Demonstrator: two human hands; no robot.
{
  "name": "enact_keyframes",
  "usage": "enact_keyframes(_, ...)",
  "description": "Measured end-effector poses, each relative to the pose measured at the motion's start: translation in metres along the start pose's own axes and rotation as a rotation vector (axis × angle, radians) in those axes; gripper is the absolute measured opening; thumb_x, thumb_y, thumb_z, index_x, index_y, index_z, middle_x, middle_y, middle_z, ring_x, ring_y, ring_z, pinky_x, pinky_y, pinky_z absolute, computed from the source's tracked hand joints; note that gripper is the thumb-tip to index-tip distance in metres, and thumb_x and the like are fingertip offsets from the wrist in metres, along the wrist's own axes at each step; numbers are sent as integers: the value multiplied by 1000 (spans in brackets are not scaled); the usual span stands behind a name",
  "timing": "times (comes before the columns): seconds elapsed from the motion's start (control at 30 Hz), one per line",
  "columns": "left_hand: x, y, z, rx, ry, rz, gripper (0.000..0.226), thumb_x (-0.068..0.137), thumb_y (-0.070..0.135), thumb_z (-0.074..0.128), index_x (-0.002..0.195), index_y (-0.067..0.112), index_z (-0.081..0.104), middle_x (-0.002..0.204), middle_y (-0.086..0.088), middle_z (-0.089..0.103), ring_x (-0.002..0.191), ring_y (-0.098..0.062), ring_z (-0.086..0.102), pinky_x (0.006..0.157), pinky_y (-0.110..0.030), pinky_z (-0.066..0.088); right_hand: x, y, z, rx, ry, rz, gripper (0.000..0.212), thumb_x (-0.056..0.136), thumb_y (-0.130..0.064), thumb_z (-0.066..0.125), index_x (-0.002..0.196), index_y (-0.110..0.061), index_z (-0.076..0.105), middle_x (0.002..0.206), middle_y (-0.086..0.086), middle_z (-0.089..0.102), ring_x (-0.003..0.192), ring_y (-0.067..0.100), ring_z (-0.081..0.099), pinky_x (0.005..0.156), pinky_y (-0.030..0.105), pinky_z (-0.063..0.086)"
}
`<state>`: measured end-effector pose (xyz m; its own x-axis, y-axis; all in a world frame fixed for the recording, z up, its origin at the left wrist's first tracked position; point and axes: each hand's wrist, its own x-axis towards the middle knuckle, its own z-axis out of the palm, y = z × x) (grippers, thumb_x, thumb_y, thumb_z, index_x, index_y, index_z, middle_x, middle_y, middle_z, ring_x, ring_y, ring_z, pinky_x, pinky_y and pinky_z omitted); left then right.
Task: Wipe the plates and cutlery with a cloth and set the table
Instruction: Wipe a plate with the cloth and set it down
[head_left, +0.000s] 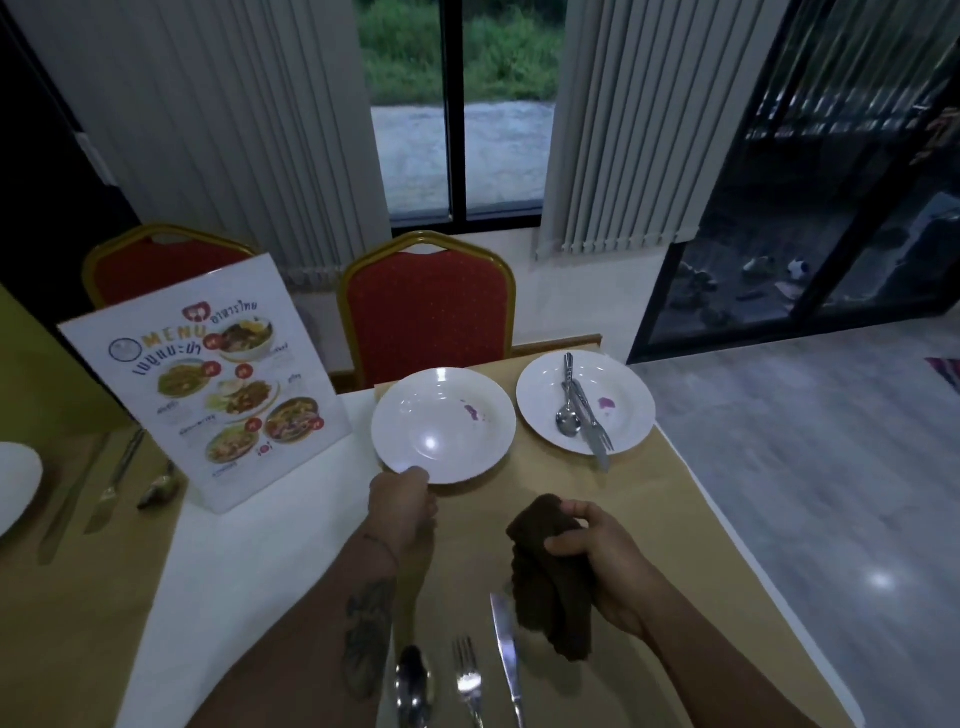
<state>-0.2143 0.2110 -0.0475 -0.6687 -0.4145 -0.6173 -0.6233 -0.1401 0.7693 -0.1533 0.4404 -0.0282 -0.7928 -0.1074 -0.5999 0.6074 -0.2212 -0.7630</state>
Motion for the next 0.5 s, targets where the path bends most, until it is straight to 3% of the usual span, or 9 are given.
enact_keyframes(0.1, 5, 7, 11, -142, -14, -66, 35, 93, 7, 53, 127, -3, 53, 83, -9, 57, 67, -22, 58, 68, -35, 54, 16, -2, -16, -66, 49, 16, 39, 82, 15, 55, 114, -7, 59, 118, 20, 65, 100, 37, 66, 70, 36, 55)
enact_keyframes(0.2, 10, 7, 17, -255, 13, -109, 31, 89, -1, 54, 119, 1, 54, 88, -15, 62, 87, -32, 65, 72, -40, 57, 24, -9, -29, -150, 86, 13, 38, 85, 13, 53, 112, -12, 61, 117, 17, 65, 102, 33, 64, 74, 37, 54)
enact_keyframes(0.37, -4, 7, 9, -447, -91, -143, 46, 85, -8, 41, 126, 9, 48, 122, -15, 56, 116, -37, 55, 77, -42, 58, 20, -42, -27, -245, 69, -116, 26, 96, 1, 50, 115, -16, 58, 115, 13, 65, 103, 28, 65, 76, 38, 55)
enact_keyframes(0.43, -15, 7, -1, -499, -160, -139, 48, 83, -8, 40, 127, 9, 49, 125, -15, 58, 115, -38, 55, 76, -43, 60, 18, -60, -13, -310, 39, -213, 22, 100, -6, 48, 113, -20, 56, 113, 10, 66, 105, 28, 65, 89, 47, 56)
enact_keyframes(0.5, -27, 5, -13, -511, -222, -134, 40, 85, -10, 39, 119, 5, 52, 116, -17, 61, 104, -35, 59, 73, -42, 60, 18, -74, 8, -418, 77, -352, 20, 100, -10, 48, 110, -25, 55, 111, 4, 66, 106, 25, 65, 96, 47, 54)
